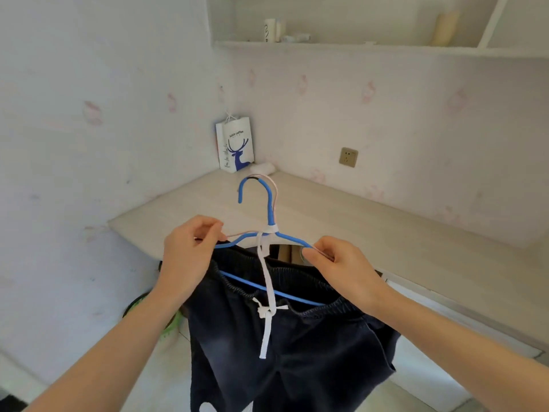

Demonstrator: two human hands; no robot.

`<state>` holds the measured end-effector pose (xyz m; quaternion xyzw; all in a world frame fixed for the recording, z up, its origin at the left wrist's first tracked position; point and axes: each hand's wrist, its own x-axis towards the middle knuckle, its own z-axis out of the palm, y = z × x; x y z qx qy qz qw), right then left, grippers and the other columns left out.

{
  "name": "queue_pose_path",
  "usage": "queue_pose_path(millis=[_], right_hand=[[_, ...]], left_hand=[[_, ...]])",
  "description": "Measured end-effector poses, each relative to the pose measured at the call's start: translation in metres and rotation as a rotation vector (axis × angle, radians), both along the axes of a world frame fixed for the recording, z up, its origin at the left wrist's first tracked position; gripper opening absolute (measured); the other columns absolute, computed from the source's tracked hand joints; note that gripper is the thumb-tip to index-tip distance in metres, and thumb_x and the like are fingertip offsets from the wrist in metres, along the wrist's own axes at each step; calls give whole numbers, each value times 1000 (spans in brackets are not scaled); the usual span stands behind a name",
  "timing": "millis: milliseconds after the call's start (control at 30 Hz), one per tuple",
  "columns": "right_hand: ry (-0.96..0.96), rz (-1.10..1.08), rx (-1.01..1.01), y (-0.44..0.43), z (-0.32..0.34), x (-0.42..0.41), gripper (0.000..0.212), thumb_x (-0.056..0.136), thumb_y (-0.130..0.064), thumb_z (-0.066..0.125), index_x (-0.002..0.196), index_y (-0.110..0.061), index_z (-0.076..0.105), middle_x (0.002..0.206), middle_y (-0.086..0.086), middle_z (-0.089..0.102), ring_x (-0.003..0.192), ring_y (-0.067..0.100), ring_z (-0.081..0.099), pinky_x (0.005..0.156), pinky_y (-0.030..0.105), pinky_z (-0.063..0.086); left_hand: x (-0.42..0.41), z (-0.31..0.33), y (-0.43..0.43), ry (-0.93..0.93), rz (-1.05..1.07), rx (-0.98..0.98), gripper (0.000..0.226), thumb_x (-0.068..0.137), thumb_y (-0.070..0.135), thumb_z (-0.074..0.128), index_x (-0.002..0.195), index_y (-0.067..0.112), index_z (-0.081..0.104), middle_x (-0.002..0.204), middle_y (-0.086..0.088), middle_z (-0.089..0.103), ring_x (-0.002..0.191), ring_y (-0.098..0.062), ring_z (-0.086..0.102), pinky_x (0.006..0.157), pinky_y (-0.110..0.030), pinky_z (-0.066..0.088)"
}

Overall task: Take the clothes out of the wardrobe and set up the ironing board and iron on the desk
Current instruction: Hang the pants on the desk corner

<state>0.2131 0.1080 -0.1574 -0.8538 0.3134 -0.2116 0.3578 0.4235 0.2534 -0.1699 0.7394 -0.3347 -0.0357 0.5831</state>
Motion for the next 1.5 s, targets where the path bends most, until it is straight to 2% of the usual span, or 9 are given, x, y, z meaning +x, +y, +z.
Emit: queue_pose_path(millis=[167, 267, 467, 600, 800, 967, 1067, 1167, 1500], right_hand=[[-18, 71, -35, -28, 4, 40, 30, 91, -39, 56, 65, -24, 53, 56, -9, 46, 53, 6, 40, 53, 21, 32], [-40, 89, -27, -43, 6, 63, 33, 90, -39, 58, 61, -24, 51, 49, -14, 45, 49, 4, 39, 50, 18, 30], [-85, 110, -18, -71, 13, 116, 33, 88, -39, 61, 62, -20, 53, 46, -16, 43, 46, 4, 37, 51, 18, 28], [-107, 110, -63, -82, 26, 157, 31, 88, -41, 60, 63, -25, 55, 49, -16, 47, 48, 3, 39, 50, 15, 34], [91, 126, -413, -104, 38, 210, 23, 92, -46, 50, 85, -27, 60, 79, -11, 63, 81, 9, 50, 72, 34, 47], [56, 131, -366, -128, 34, 225, 31, 87, -54, 51, 111, -35, 58, 99, -20, 63, 95, 1, 57, 83, 26, 46], [177, 184, -171, -140, 31, 230, 27, 83, -66, 42, 88, -46, 60, 81, -23, 62, 77, -3, 56, 73, 23, 43], [224, 228, -63, -149, 24, 246, 40, 93, -52, 45, 56, -38, 52, 55, -17, 44, 54, 4, 39, 60, 24, 33], [72, 232, -241, -170, 27, 314, 15, 93, -38, 53, 87, -27, 60, 75, -7, 61, 67, 11, 54, 63, 24, 43]], left_hand=[[43, -16, -12, -211, -48, 177, 15, 93, 34, 54, 104, 39, 63, 102, 28, 60, 102, 11, 49, 74, -12, 37], [71, -25, -16, -185, -93, 222, 22, 94, 38, 52, 113, 35, 64, 109, 25, 60, 104, 6, 51, 84, -14, 37], [130, -39, -20, -356, -149, 275, 28, 88, 34, 62, 115, 29, 61, 102, 28, 54, 96, 0, 52, 86, -17, 39], [169, -37, -30, -410, -55, 190, 8, 89, 26, 62, 96, 31, 62, 86, 17, 59, 83, -6, 55, 75, -29, 48], [229, -29, -46, -365, -18, 115, 5, 88, 34, 62, 87, 29, 64, 79, 10, 61, 78, -9, 57, 70, -35, 50], [269, -27, -52, -372, -37, 89, 3, 84, 42, 60, 85, 39, 62, 84, 17, 61, 82, -5, 57, 72, -26, 48], [294, -24, -51, -380, -31, 100, 14, 85, 34, 65, 82, 45, 59, 88, 20, 61, 85, -3, 57, 74, -24, 47], [317, -19, -54, -381, -9, 122, 22, 85, 28, 68, 82, 47, 58, 85, 17, 63, 84, -4, 59, 77, -27, 47], [390, 8, -79, -416, 51, 137, 5, 88, 31, 64, 90, 28, 67, 90, 12, 66, 88, -15, 60, 82, -42, 51]])
